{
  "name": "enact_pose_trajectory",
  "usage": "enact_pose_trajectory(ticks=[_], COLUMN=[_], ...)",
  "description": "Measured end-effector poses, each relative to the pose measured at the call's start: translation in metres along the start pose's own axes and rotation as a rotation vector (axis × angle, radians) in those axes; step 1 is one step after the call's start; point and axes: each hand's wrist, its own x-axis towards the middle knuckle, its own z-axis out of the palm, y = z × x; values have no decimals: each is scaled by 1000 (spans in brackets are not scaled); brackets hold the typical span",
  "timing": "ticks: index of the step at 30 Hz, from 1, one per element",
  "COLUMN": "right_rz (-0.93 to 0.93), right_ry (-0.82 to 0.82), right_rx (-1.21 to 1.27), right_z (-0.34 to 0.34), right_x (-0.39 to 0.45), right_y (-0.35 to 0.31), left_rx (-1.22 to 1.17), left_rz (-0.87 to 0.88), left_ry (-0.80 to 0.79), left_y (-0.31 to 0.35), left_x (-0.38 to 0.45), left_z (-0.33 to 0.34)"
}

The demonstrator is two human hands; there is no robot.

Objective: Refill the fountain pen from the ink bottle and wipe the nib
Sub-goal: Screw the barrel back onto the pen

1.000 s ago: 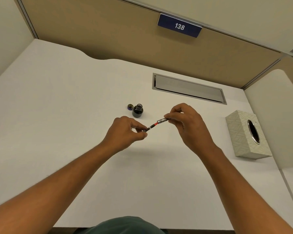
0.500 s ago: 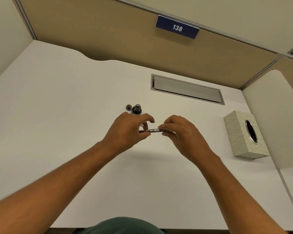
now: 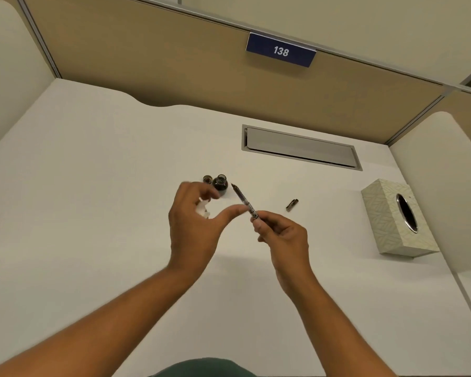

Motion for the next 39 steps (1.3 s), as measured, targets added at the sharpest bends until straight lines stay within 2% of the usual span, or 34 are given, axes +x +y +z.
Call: enact_pose_trajectory(ticks=[2, 3, 5, 9, 13, 16, 21, 25, 29, 32, 39], right_rz=[9, 9, 6, 3, 52, 80, 30, -36, 92, 157, 44], right_ry=[-20, -27, -38, -40, -27, -90, -105, -124, -175, -191, -37], right_rx=[53, 66, 72, 87, 111, 219, 175, 16, 150, 125, 98], right_z=[7, 10, 14, 18, 15, 14, 18, 19, 22, 24, 22], right_x=[-4, -6, -8, -11, -11, -13, -17, -18, -20, -20, -21], right_y=[4, 5, 6, 7, 7, 5, -1, -1, -4, -4, -4], left_rx=[-138, -209, -330, -440, -494, -533, -607, -613, -621, -635, -689], left_rz=[-342, -442, -537, -580, -643, -683, -804, -790, -755, -746, -808], left_ry=[-3, -22, -62, -111, -245, -292, -257, -231, -261, -269, -228], left_y=[-1, -2, -1, -2, -7, -15, -23, -27, -29, -29, -31], left_x=[-3, -2, 2, 7, 13, 18, 19, 16, 15, 15, 11], left_z=[5, 8, 12, 18, 17, 16, 18, 19, 18, 19, 19])
